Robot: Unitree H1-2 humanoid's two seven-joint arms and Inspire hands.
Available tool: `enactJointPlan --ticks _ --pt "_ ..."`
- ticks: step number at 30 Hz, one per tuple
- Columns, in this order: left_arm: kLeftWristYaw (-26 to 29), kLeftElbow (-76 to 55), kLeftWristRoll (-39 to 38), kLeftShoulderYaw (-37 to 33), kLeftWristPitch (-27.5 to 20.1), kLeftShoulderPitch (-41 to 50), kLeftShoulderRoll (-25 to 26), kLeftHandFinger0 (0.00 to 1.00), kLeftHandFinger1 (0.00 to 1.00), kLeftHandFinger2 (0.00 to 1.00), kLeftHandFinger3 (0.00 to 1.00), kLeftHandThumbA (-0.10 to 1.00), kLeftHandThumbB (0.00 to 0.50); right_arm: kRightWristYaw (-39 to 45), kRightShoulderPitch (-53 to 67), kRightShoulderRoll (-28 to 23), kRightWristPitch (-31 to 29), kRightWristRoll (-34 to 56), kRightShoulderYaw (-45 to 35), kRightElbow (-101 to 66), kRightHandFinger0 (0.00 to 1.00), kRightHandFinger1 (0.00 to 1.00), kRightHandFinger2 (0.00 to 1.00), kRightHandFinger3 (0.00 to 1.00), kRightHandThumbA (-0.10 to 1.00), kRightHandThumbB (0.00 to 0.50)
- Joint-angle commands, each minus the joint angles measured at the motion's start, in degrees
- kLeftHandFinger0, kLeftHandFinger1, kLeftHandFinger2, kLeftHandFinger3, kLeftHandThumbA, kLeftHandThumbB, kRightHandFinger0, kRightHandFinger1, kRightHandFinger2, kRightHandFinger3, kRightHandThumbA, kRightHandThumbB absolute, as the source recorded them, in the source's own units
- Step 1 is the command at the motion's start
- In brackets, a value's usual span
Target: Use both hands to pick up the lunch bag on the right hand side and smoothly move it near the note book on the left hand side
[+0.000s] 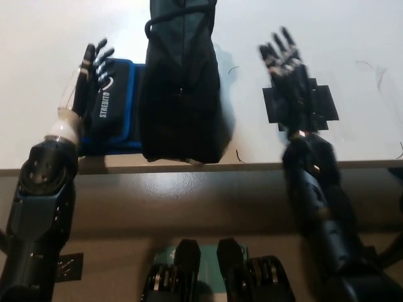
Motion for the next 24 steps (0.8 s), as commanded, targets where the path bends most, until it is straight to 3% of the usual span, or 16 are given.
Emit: enactJointPlan --ticks 1,4,7,8,10,12,16,19,21,23,24 --pt "-2.9 -12.9 -2.6 1.5 0.9 2.5 5.0 1.0 1.0 1.0 1.0 1.0 0.302 0.4 9.3 -6.7 2.4 -3.8 0.7 -30.3 1.0 1.0 1.0 1.0 1.0 0.272" --pt "-3.4 -17.9 -3.7 2.1 2.1 5.9 5.4 1.0 1.0 1.0 1.0 1.0 0.302 0.6 13.6 -8.2 3.4 -3.5 0.4 -37.0 1.0 1.0 1.0 1.0 1.0 0.297" --pt "-3.7 -23.2 -4.4 2.2 3.0 9.2 5.5 1.0 1.0 1.0 1.0 1.0 0.291 0.8 17.7 -9.1 4.2 -3.3 0.6 -42.0 1.0 1.0 1.0 1.0 1.0 0.288" --pt "-4.0 -28.2 -4.7 2.4 4.0 12.3 5.9 1.0 1.0 1.0 1.0 1.0 0.325 0.9 21.1 -9.6 4.5 -4.0 0.7 -45.2 1.0 1.0 1.0 1.0 1.0 0.291" --pt "-3.8 -31.4 -5.0 2.9 4.6 14.7 6.2 1.0 1.0 1.0 1.0 1.0 0.331 1.0 23.0 -9.8 4.8 -4.5 1.3 -46.9 1.0 1.0 1.0 1.0 1.0 0.283" --pt "-4.0 -35.8 -4.2 3.0 3.4 19.1 6.8 1.0 1.0 1.0 1.0 1.0 0.307 1.6 26.6 -9.8 5.3 -4.0 1.8 -49.3 1.0 1.0 1.0 1.0 1.0 0.276" --pt "-4.7 -39.3 -5.1 3.8 -0.7 26.8 7.1 1.0 1.0 1.0 1.0 1.0 0.304 2.9 33.5 -9.6 6.0 -3.9 3.8 -52.2 1.0 1.0 1.0 1.0 1.0 0.263" --pt "-4.8 -40.3 -5.3 4.0 -4.0 32.1 6.7 1.0 1.0 1.0 1.0 1.0 0.256 4.0 38.4 -9.0 6.0 -5.9 6.3 -53.1 1.0 1.0 1.0 1.0 1.0 0.233" --pt "-5.1 -41.5 -6.2 3.8 -3.9 34.9 6.4 1.0 1.0 1.0 1.0 1.0 0.266 4.1 40.4 -8.8 6.1 -7.6 7.6 -53.3 1.0 1.0 1.0 1.0 1.0 0.237" --pt "-5.4 -42.2 -6.3 3.3 -4.4 37.2 6.3 1.0 1.0 1.0 1.0 1.0 0.251 4.4 41.7 -8.9 5.0 -9.2 8.8 -52.7 1.0 1.0 1.0 1.0 1.0 0.19" --pt "-5.8 -42.2 -6.0 2.8 -4.9 38.5 6.5 1.0 1.0 1.0 1.0 1.0 0.268 4.8 42.6 -9.0 4.3 -9.7 9.6 -51.9 1.0 1.0 1.0 1.0 1.0 0.189"
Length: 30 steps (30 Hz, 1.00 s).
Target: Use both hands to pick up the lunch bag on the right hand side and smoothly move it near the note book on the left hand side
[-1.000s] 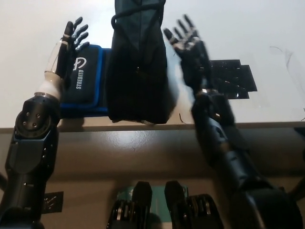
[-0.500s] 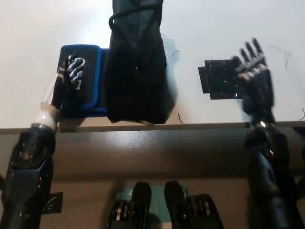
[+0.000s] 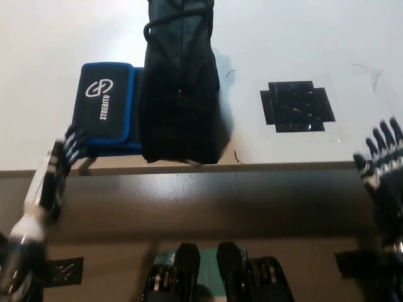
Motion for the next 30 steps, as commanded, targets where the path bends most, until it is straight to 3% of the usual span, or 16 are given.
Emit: enactJointPlan --ticks 1,3,6,12,14,17,23,30 --pt "-4.6 -13.9 -4.4 1.4 -6.1 10.1 4.9 1.0 1.0 1.0 1.0 1.0 0.28 4.5 6.8 -2.2 1.3 -8.3 7.2 -13.8 1.0 1.0 1.0 1.0 1.0 0.198" --pt "-4.6 -12.5 -3.8 1.2 -6.6 11.1 4.8 1.0 1.0 1.0 1.0 1.0 0.277 4.6 8.3 -2.0 0.7 -8.9 8.6 -12.8 1.0 1.0 1.0 1.0 1.0 0.176" --pt "-5.2 -10.5 -4.1 0.6 -7.2 11.2 4.9 1.0 1.0 1.0 1.0 1.0 0.207 4.3 9.2 -2.9 -0.8 -10.4 10.2 -10.3 1.0 1.0 1.0 1.0 1.0 0.189" --pt "-5.6 -5.2 -3.0 -0.9 -6.2 9.7 5.2 1.0 1.0 1.0 1.0 1.0 0.207 2.6 6.0 -3.3 -2.4 -9.9 10.1 -3.7 1.0 1.0 1.0 1.0 1.0 0.208" --pt "-5.2 -2.2 -1.1 -1.6 -6.1 8.3 5.3 1.0 1.0 1.0 1.0 1.0 0.178 2.5 4.9 -3.1 -0.2 -8.8 9.9 -2.7 1.0 1.0 1.0 1.0 1.0 0.21" --pt "-5.3 0.1 0.7 -2.6 -6.9 6.7 5.8 1.0 1.0 1.0 1.0 1.0 0.211 3.8 3.4 -3.5 0.2 -8.0 10.4 -0.7 1.0 1.0 1.0 1.0 1.0 0.196" --pt "-4.8 0.9 1.5 -2.7 -7.0 5.4 6.2 1.0 1.0 1.0 1.0 1.0 0.194 4.1 2.4 -3.1 0.2 -7.5 10.3 0.6 1.0 1.0 1.0 1.0 1.0 0.188" --pt "-4.9 1.2 1.5 -2.7 -7.0 5.6 6.2 1.0 1.0 1.0 1.0 1.0 0.212 4.5 2.5 -3.4 0.2 -6.8 10.0 0.6 1.0 1.0 1.0 1.0 1.0 0.182"
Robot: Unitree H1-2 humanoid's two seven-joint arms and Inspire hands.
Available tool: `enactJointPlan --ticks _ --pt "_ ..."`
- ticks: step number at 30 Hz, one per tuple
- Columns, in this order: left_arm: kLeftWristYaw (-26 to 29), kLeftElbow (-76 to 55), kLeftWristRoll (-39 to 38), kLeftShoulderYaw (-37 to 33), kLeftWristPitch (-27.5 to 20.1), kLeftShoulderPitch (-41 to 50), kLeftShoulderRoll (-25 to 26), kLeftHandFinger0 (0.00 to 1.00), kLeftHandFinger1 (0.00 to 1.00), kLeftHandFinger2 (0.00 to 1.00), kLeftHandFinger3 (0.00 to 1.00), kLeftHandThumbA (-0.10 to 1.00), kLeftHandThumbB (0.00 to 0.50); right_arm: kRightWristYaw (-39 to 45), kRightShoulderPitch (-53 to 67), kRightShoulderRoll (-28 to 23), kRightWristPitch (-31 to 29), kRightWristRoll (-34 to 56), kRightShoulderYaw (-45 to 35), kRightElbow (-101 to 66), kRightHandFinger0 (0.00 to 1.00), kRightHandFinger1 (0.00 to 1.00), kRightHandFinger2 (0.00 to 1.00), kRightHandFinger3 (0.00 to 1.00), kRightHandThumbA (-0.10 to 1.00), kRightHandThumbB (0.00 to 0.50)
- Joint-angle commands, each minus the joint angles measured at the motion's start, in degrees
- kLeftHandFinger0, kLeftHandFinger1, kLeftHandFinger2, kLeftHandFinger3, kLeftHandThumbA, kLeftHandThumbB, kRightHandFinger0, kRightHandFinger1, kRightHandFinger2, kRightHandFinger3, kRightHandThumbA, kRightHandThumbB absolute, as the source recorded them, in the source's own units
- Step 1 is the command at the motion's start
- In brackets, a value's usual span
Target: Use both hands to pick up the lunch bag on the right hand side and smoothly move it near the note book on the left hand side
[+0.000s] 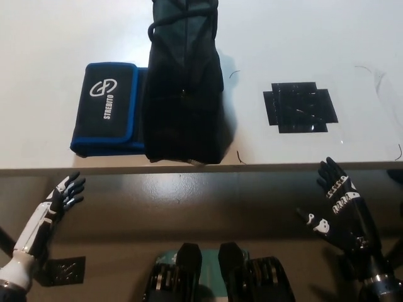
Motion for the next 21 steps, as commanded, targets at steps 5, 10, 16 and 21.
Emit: enactJointPlan --ticks 5,10,16,21 --pt "0.1 -0.4 1.2 0.1 -2.3 -0.6 1.5 1.0 1.0 1.0 1.0 1.0 0.214 1.8 -1.4 -0.6 0.2 1.4 -0.2 -0.5 1.0 1.0 1.0 1.0 1.0 0.175" --pt "0.2 -0.1 1.8 0.1 -2.5 -1.1 1.5 1.0 1.0 1.0 1.0 1.0 0.215 1.6 -1.6 -0.7 0.2 1.3 -0.5 -0.7 1.0 1.0 1.0 1.0 1.0 0.18" --pt "0.2 -0.5 1.7 0.2 -1.9 -1.0 1.2 1.0 1.0 1.0 1.0 1.0 0.221 1.4 -1.8 -0.9 0.2 0.9 -0.6 -0.9 1.0 1.0 1.0 1.0 1.0 0.174" --pt "0.2 0.2 1.7 0.2 -2.5 -1.3 1.2 1.0 1.0 1.0 1.0 1.0 0.215 1.4 -2.2 -1.0 0.3 1.0 -0.7 -0.6 1.0 1.0 1.0 1.0 1.0 0.172"
